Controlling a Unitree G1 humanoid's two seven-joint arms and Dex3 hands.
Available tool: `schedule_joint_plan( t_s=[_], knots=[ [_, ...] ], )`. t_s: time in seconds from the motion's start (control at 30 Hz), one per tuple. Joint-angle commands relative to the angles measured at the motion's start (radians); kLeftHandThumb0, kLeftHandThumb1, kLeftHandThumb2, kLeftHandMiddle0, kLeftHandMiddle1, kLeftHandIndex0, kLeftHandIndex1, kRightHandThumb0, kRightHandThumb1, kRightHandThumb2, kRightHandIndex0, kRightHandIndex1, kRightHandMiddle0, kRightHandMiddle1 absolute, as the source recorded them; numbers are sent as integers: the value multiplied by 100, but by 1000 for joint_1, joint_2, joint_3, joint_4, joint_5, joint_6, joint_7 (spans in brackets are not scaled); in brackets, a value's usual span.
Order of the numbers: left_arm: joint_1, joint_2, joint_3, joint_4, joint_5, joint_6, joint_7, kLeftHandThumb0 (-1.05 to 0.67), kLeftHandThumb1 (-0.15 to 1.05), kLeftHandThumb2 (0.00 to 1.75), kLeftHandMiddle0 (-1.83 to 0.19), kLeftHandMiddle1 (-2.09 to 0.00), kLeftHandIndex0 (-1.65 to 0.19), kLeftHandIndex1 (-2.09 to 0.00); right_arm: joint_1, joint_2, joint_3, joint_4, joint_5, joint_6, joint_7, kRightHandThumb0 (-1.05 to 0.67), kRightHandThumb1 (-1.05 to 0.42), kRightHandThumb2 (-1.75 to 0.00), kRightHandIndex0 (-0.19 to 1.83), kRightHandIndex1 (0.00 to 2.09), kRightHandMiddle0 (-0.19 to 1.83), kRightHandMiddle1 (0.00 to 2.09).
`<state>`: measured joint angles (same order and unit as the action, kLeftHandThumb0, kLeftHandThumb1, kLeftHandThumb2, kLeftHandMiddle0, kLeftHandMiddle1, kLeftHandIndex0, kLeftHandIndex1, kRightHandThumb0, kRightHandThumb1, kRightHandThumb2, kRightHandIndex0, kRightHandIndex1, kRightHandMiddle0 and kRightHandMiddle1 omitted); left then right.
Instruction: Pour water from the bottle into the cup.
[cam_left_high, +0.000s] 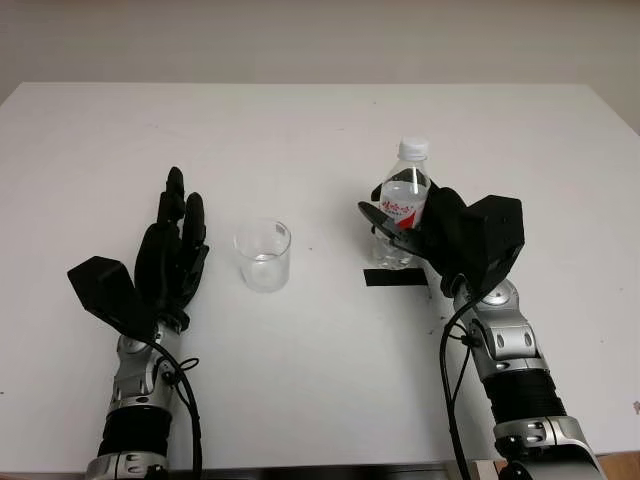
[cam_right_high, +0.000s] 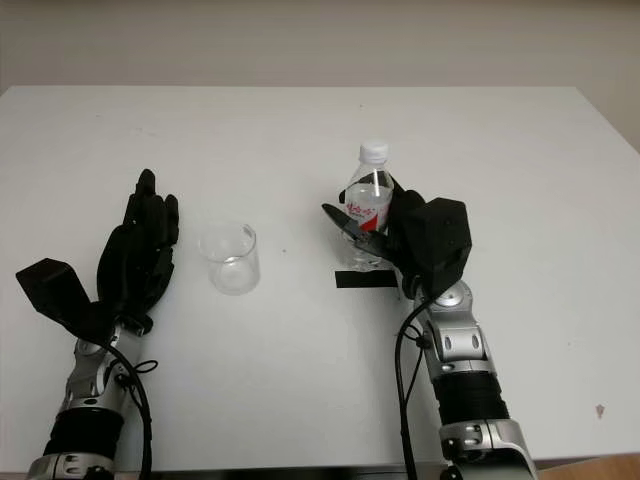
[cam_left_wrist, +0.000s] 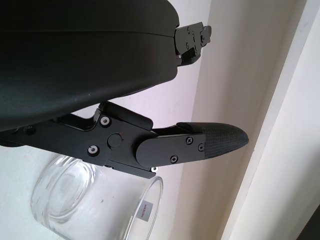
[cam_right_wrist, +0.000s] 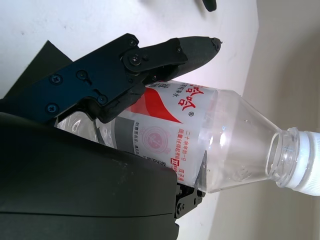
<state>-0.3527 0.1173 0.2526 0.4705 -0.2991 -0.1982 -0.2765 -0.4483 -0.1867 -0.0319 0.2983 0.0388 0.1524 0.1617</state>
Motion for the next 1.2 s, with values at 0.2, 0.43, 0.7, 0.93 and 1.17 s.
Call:
schedule_joint_plan(
  t_s=[0.2,0.43,0.7,0.93,1.17],
  knots=[
    [16,14,4,-4,-3,12,-4,-71,105,49,16,-5,16,-6,59,10,-8,-117,16,54,-4,-40,-105,-45,143,209,107,209],
    [16,19,4,-9,-2,17,-9,-72,105,47,17,-5,17,-5,91,17,-14,-140,35,59,3,-41,-105,-45,145,209,108,209],
    [21,20,5,-21,-6,26,-9,-72,105,48,17,-5,17,-5,108,25,-14,-101,36,-27,11,-40,-105,-44,143,209,103,209],
    [25,17,4,-31,-1,30,3,-72,105,47,16,-6,17,-6,119,30,16,-54,-14,-142,-6,-41,-105,-44,130,209,95,209],
    [25,21,4,-30,-4,35,-1,-72,105,47,16,-6,17,-6,125,30,27,5,-40,-272,5,-52,-105,-23,68,209,31,209]
  ],
)
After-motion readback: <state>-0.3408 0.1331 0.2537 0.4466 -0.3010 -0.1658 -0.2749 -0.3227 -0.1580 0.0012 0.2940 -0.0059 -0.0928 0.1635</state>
